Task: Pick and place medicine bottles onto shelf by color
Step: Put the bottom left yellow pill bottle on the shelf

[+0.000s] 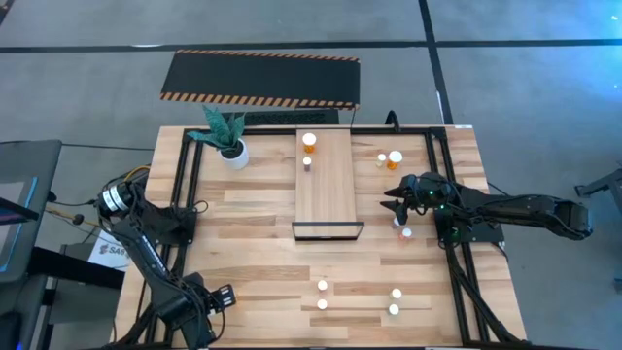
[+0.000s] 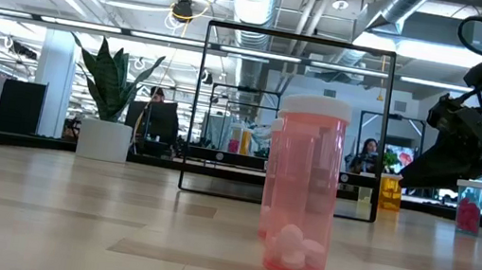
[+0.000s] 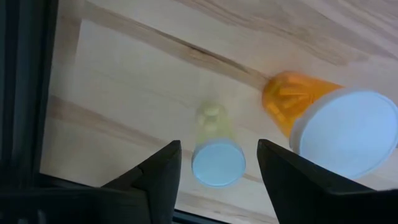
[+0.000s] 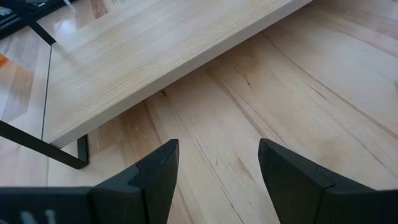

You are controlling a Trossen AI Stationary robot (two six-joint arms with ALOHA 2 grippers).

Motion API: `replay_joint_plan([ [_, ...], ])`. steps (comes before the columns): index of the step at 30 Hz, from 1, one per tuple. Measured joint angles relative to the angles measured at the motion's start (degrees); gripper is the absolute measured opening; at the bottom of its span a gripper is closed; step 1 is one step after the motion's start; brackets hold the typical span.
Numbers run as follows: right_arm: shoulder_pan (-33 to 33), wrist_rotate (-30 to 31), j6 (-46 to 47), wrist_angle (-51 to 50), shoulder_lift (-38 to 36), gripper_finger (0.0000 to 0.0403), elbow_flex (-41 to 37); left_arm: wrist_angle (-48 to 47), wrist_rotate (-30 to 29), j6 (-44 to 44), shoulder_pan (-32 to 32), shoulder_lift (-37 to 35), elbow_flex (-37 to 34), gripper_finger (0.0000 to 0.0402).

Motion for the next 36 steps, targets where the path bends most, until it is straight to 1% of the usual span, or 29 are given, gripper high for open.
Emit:
replay_joint_plan([
  [3,0.0,0.0,0.0,0.0,0.0,0.0246,0.0,-0.1,0.5,0.0,0.0,0.0,0.0,0.0172],
  [9,0.0,0.0,0.0,0.0,0.0,0.0246,0.0,-0.3,0.5,0.1,0.0,0.0,0.0,0.0105],
  [11,0.0,0.0,0.0,0.0,0.0,0.0246,0.0,-0.3,0.4,0.3,0.0,0.0,0.1,0.0094],
  [13,0.0,0.0,0.0,0.0,0.0,0.0246,0.0,-0.3,0.4,0.3,0.0,0.0,0.1,0.0092],
  [19,0.0,0.0,0.0,0.0,0.0,0.0246,0.0,-0.4,1.0,0.9,0.0,0.0,0.1,0.0117],
  [22,0.0,0.0,0.0,0.0,0.0,0.0246,0.0,-1.0,1.0,0.9,0.0,-0.1,0.2,0.0117],
  [30,0.0,0.0,0.0,0.0,0.0,0.0246,0.0,-10.1,0.6,0.7,1.5,-2.1,2.8,0.0107],
  [33,0.0,0.0,0.0,0.0,0.0,0.0246,0.0,-13.2,0.6,2.1,3.6,-3.4,2.8,0.0111],
  [36,0.0,0.0,0.0,0.0,0.0,0.0246,0.0,-16.7,0.5,5.8,7.2,-4.7,2.8,0.0113],
])
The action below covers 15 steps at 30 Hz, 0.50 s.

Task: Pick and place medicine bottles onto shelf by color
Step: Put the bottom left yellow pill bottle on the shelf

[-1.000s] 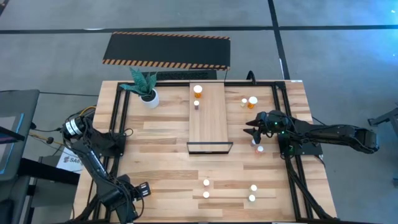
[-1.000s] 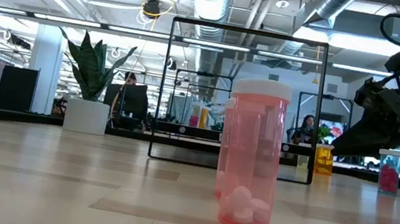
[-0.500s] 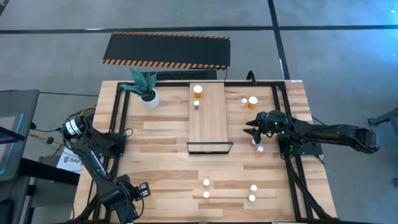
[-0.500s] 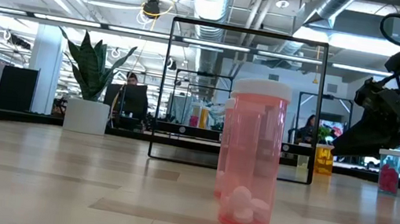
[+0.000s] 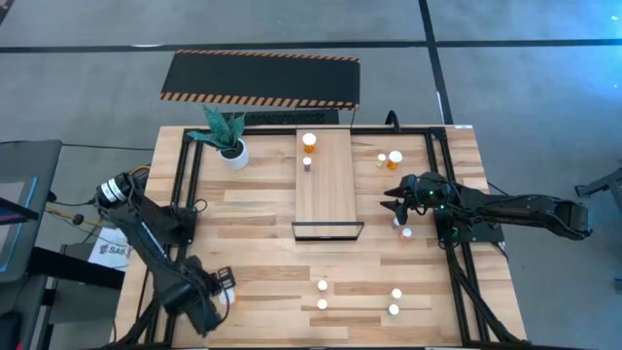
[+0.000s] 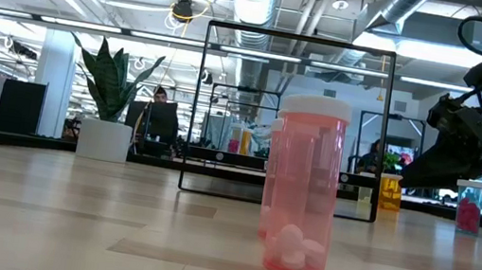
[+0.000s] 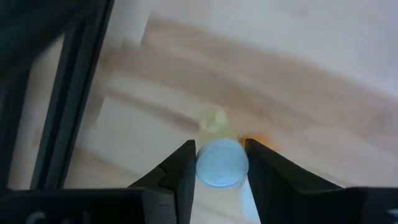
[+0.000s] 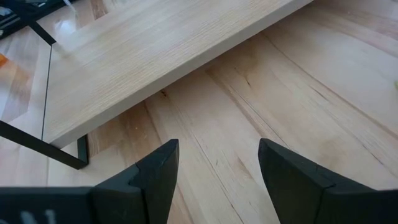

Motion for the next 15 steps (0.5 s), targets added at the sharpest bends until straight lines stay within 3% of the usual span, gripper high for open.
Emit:
replay_joint_plan([
  [9,0.0,0.0,0.0,0.0,0.0,0.0246,0.0,-10.8,-4.3,19.5,16.2,-4.7,0.0,0.0113],
  [15,0.0,0.0,0.0,0.0,0.0,0.0246,0.0,-9.8,-7.7,38.2,29.6,-6.0,0.0,0.0113],
])
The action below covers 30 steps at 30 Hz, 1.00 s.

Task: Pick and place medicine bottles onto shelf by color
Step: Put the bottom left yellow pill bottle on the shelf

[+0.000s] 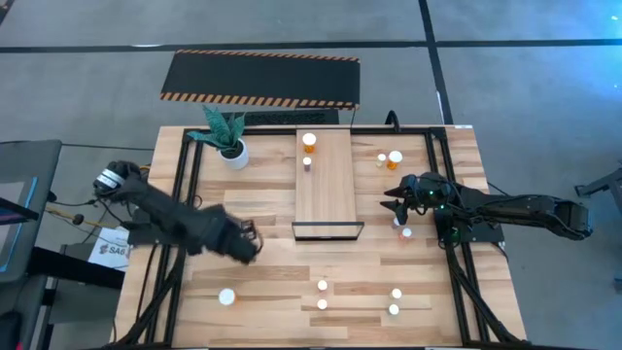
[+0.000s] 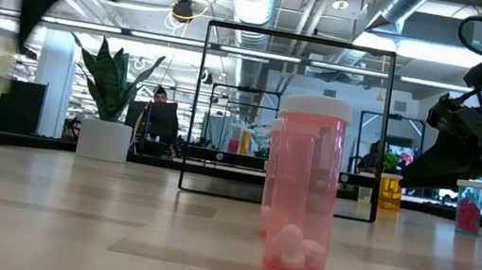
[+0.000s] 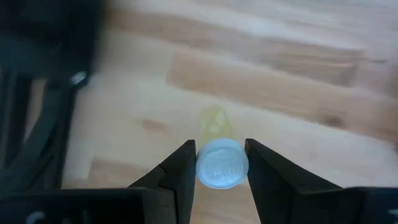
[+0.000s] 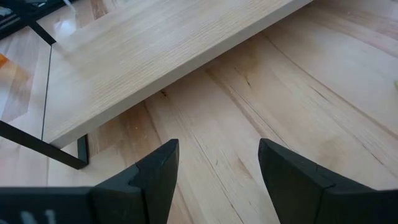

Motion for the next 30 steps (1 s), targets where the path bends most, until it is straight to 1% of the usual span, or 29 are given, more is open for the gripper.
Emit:
replay_joint_plan([
  [8,0.0,0.0,0.0,0.0,0.0,0.0246,0.0,11.3,-2.5,23.5,14.9,0.4,0.0,0.0113],
  [13,0.0,0.0,0.0,0.0,0.0,0.0246,0.0,18.0,-1.8,34.0,22.3,1.5,0.0,0.0113],
  [17,0.0,0.0,0.0,-0.2,0.0,0.0246,0.0,20.9,2.2,38.9,26.7,4.5,0.3,0.0114],
  [20,0.0,0.0,0.0,-0.2,0.0,0.0246,0.0,20.3,5.2,41.9,29.0,7.1,2.2,0.0114],
  [22,0.0,0.0,0.0,0.0,0.0,0.0246,0.0,20.7,5.8,43.8,30.0,8.2,3.4,0.0114],
  [25,0.0,0.0,0.0,0.0,0.0,0.0246,0.0,20.4,5.4,45.7,30.5,9.4,5.1,0.0114],
  [30,0.0,0.0,0.0,0.0,0.0,0.0246,0.0,20.0,1.0,47.8,30.6,9.8,7.1,0.0114],
])
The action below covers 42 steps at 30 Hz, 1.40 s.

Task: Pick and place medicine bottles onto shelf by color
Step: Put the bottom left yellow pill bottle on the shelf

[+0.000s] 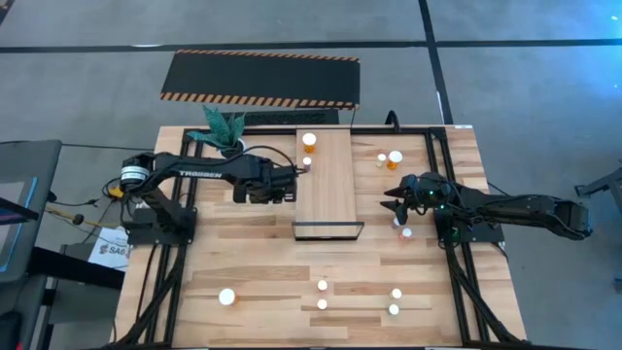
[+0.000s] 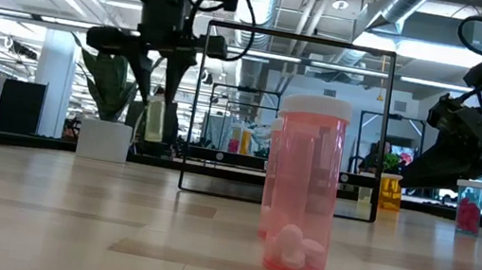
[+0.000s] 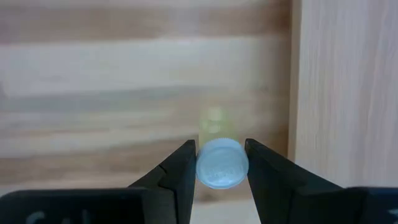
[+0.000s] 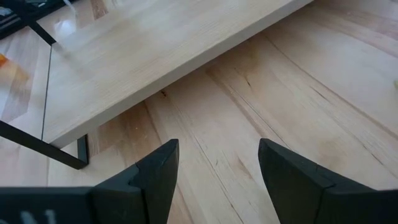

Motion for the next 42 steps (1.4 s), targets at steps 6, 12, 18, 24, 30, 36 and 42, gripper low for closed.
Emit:
replay_joint_plan([
  [6,0.0,0.0,0.0,0.0,0.0,0.0246,0.0,1.9,-5.0,5.1,-0.1,0.0,0.1,0.0114],
  [12,0.0,0.0,0.0,0.0,0.0,0.0246,0.0,5.2,-3.0,8.1,2.7,0.0,0.1,0.0114],
  [18,0.0,0.0,0.0,0.0,0.0,0.0246,0.0,5.7,1.3,10.5,5.4,4.4,3.5,0.0114],
  [24,0.0,0.0,0.0,0.0,0.0,0.0246,0.0,-3.0,0.3,13.7,5.8,10.8,14.1,0.0114],
  [30,0.0,0.0,0.0,0.0,0.0,0.0246,0.0,-4.8,-0.5,17.3,5.8,14.9,20.5,0.0114],
  [36,0.0,0.0,0.0,0.0,0.0,0.0246,0.0,-2.2,-0.4,19.3,5.7,15.3,21.2,0.0114],
  [42,0.0,0.0,0.0,0.0,0.0,0.0246,0.0,0.5,1.2,21.7,5.4,15.9,21.3,0.0114],
])
